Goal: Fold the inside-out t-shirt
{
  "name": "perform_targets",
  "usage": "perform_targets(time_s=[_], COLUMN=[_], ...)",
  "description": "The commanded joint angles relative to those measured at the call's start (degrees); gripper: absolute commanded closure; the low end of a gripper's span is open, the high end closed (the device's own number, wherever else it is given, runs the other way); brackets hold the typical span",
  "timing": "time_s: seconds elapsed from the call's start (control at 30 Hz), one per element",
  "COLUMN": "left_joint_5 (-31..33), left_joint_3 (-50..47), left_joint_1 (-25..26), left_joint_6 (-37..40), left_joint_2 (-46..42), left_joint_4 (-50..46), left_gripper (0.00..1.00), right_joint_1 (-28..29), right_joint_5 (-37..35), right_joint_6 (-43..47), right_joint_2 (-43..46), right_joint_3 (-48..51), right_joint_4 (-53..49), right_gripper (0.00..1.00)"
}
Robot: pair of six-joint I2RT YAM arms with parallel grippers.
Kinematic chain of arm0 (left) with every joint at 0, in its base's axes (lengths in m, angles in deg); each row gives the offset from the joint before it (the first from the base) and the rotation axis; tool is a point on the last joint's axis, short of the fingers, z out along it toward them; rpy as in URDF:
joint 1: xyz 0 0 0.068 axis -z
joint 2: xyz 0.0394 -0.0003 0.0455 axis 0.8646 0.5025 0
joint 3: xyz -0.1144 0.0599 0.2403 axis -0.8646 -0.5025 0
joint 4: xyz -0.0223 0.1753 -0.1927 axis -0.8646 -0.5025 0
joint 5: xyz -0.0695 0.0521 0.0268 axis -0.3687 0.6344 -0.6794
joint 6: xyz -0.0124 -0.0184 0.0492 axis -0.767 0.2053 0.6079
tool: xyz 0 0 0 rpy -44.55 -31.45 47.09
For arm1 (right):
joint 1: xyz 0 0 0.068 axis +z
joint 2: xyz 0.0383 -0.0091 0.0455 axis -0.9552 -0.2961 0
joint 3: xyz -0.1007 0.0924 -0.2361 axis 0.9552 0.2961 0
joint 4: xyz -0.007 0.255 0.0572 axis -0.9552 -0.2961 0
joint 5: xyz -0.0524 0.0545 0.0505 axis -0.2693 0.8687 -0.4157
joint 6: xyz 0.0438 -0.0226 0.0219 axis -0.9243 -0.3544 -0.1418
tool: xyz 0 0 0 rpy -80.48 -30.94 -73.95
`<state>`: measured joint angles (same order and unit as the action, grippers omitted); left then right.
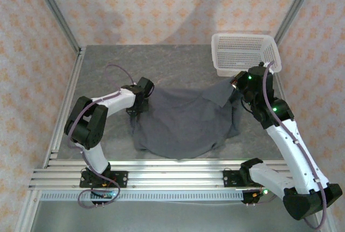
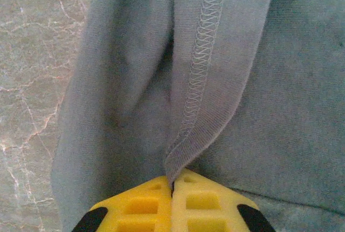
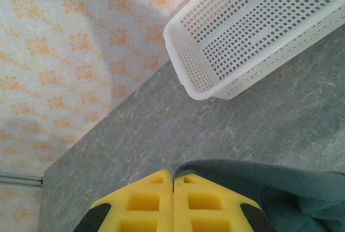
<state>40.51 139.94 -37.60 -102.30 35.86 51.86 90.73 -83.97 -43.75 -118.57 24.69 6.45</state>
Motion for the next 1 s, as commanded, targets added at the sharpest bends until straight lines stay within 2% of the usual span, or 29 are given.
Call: perform_targets(time_s=[0.0,0.07,0.13,0.23,0.3,0.4,0.5,0.7,0.83,0.97], left_joint_5=[0.98,-0.66,-5.24,-17.99,-23.0,-20.33,-16.68,-6.95,-4.3,-2.18], left_joint_3=[-0.94,-0.86,0.86,9.87,20.94,39.43,52.34,53.65,52.77,56.35], left_joint_1=[-0.26,-0.89,-3.16,-11.38,-16.51,-17.45,-17.58,-17.67,-17.67,-17.67], left_joint_6=[-0.15,-0.88,-1.79,-4.1,-7.39,-7.63,-5.63,-1.93,-0.86,1.41], left_joint_2=[-3.49,-7.68,-13.91,-23.22,-26.59,-27.4,-28.58,-36.72,-41.34,-41.56], left_joint_4=[0.81,0.44,-0.27,-0.46,-0.92,-5.42,-9.86,-7.98,-4.6,-5.61], left_gripper=[1.0,1.0,1.0,1.0,1.0,1.0,1.0,1.0,1.0,1.0], right_joint_1=[-0.08,-0.09,-0.09,-0.11,-0.15,-0.18,-0.15,-0.15,-0.12,-0.12], right_joint_5=[0.21,0.15,-0.38,-3.77,-6.64,-7.1,-4.25,-2.07,-1.26,-0.81], right_joint_6=[-0.5,-0.01,1.11,2.05,2.28,1.83,0.45,1.55,3.84,8.17], right_joint_2=[0.38,0.3,-0.26,-1.96,-4.56,-9.19,-10.95,-8.05,-7.22,-8.18], right_joint_3=[-1.47,-2.81,-6.4,-16.01,-25.78,-40.67,-48.17,-50.42,-53.08,-58.31], right_joint_4=[-0.37,-0.4,-0.4,1.83,3.36,3.08,3.85,7.46,11.15,14.19], right_gripper=[1.0,1.0,1.0,1.0,1.0,1.0,1.0,1.0,1.0,1.0])
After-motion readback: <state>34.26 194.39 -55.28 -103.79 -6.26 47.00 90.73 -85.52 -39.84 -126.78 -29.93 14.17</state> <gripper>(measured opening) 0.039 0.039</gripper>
